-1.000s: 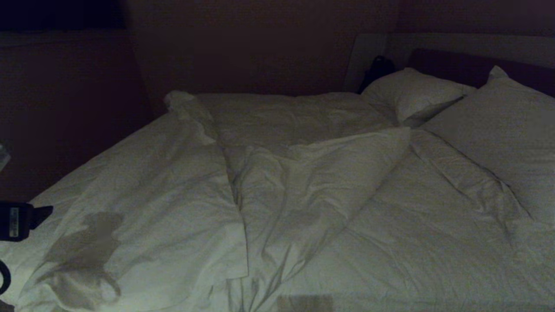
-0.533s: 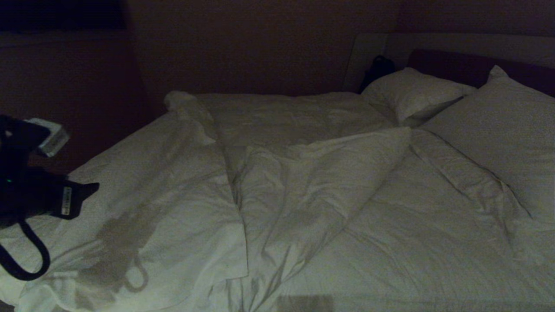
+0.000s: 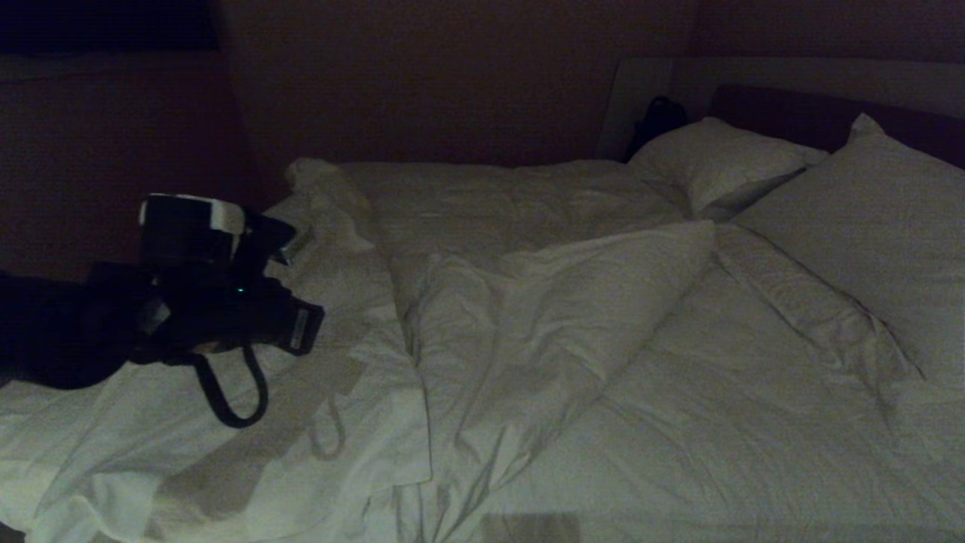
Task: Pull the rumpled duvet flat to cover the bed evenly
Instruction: Flatten the corners of the folded blanket
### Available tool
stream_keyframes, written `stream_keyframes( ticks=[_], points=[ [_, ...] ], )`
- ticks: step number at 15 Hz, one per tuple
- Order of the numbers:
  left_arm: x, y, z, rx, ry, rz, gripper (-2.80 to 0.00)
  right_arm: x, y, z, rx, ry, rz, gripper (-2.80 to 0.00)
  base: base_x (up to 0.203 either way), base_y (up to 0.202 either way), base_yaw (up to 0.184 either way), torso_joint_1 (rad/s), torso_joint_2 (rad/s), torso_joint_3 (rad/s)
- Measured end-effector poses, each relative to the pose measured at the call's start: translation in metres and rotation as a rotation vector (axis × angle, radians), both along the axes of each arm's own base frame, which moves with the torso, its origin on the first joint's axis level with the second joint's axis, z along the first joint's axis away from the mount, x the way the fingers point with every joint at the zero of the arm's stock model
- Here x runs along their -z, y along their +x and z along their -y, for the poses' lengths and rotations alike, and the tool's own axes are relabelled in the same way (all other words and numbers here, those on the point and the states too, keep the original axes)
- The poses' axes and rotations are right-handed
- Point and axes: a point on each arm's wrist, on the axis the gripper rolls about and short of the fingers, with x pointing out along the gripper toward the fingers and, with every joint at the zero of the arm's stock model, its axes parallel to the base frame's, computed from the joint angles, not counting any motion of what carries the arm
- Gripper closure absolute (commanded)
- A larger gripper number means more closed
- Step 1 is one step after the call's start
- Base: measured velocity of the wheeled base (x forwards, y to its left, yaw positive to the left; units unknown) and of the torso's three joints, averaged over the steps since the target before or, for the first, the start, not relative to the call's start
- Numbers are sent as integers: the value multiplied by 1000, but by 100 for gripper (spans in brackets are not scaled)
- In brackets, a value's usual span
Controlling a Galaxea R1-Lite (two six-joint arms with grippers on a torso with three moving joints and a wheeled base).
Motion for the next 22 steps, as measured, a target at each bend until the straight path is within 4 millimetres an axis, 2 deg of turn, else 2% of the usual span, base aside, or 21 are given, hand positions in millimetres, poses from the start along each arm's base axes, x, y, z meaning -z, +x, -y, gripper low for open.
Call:
stream_keyframes(
  ticks=[4, 7, 11, 15, 22],
  points=[
    [15, 34, 47, 7, -64, -68, 0, 0, 0, 0, 0, 0, 0, 0, 0, 0, 0, 0, 0, 0],
    [23, 46, 88, -158, -93, -126, 0, 0, 0, 0, -1, 0, 0, 0, 0, 0, 0, 0, 0, 0],
    [24, 53, 134, -371, -68, -123, 0, 0, 0, 0, 0, 0, 0, 0, 0, 0, 0, 0, 0, 0],
    [40, 60, 158, -483, 19, -109, 0, 0, 0, 0, 0, 0, 0, 0, 0, 0, 0, 0, 0, 0],
    [73, 72, 176, -502, 78, -144, 0, 0, 0, 0, 0, 0, 0, 0, 0, 0, 0, 0, 0, 0]
  ],
)
